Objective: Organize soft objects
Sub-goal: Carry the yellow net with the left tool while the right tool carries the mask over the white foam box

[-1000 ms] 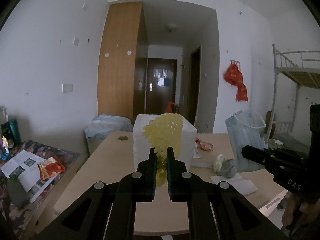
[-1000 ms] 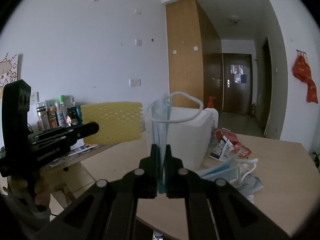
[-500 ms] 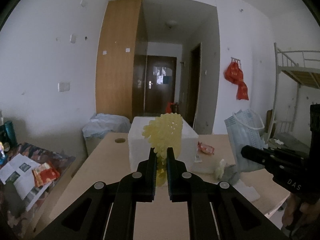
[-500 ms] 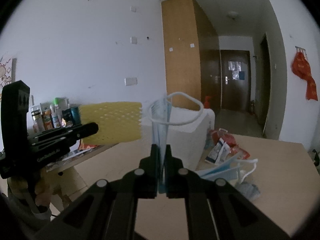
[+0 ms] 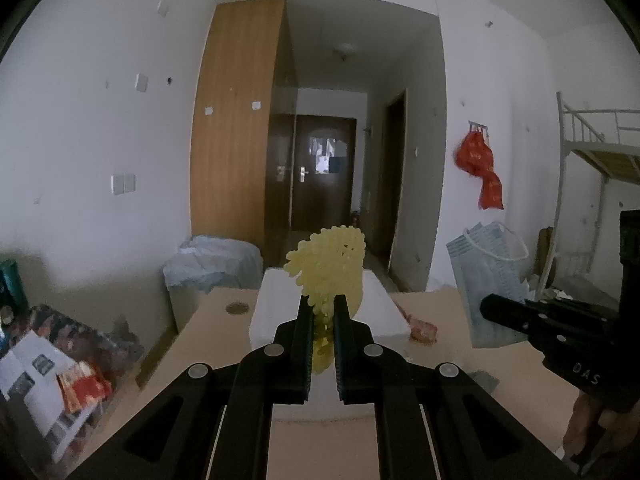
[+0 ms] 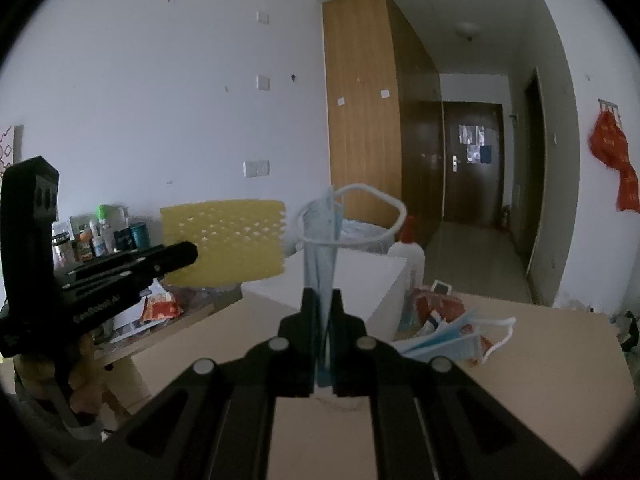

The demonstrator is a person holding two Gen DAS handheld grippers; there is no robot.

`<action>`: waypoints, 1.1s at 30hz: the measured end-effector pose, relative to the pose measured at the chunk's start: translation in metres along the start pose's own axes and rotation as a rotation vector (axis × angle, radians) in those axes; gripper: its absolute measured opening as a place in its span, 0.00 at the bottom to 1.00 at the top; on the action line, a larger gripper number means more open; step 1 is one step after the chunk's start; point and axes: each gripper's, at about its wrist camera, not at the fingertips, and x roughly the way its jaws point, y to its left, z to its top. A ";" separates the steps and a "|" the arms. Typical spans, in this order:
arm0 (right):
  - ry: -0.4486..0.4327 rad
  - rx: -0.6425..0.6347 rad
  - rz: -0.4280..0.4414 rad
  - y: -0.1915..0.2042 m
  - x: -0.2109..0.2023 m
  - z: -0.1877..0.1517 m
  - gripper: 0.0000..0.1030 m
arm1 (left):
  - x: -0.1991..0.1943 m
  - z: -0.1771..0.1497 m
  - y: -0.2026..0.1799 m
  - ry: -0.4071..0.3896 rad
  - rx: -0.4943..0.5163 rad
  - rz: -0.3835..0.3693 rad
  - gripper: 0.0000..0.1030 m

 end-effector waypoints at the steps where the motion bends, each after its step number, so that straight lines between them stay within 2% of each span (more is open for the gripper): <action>1: -0.002 -0.002 0.000 -0.002 0.002 0.003 0.07 | 0.002 0.003 0.000 -0.004 0.002 0.002 0.09; 11: 0.002 -0.011 0.004 -0.008 0.023 0.014 0.07 | 0.033 0.025 0.012 -0.003 -0.009 -0.001 0.09; 19: 0.020 -0.010 0.007 -0.014 0.043 0.018 0.07 | 0.051 0.028 0.017 0.009 -0.002 -0.011 0.09; 33: 0.052 0.012 0.000 -0.031 0.073 0.022 0.07 | 0.107 0.028 0.033 0.072 -0.011 -0.024 0.09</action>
